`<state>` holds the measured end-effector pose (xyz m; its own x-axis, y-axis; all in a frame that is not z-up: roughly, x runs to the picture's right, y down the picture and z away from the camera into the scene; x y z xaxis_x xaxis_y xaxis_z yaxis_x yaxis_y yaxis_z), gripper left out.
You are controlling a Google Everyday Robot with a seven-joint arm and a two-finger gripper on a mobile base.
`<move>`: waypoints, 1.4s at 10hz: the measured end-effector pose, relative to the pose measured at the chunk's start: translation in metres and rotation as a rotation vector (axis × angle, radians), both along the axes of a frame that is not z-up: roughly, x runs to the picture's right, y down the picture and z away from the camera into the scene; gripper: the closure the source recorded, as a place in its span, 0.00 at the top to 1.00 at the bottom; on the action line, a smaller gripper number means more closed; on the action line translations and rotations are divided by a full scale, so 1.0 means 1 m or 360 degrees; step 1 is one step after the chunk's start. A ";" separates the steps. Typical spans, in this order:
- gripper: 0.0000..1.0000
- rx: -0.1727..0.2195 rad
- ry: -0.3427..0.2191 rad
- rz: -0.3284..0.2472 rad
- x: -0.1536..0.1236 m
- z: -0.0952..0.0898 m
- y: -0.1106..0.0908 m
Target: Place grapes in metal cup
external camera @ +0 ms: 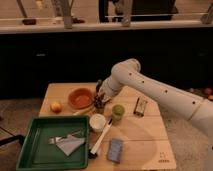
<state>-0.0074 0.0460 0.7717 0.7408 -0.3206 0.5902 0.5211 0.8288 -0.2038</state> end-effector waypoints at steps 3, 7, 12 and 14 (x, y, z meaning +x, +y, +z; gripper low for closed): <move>0.00 0.0000 -0.0151 -0.0148 0.003 -0.005 -0.002; 0.00 0.0025 -0.0222 -0.0402 -0.003 -0.002 -0.003; 0.00 0.0066 -0.0240 -0.0570 -0.006 0.014 -0.009; 0.00 0.0030 -0.0275 -0.0577 -0.002 0.020 -0.009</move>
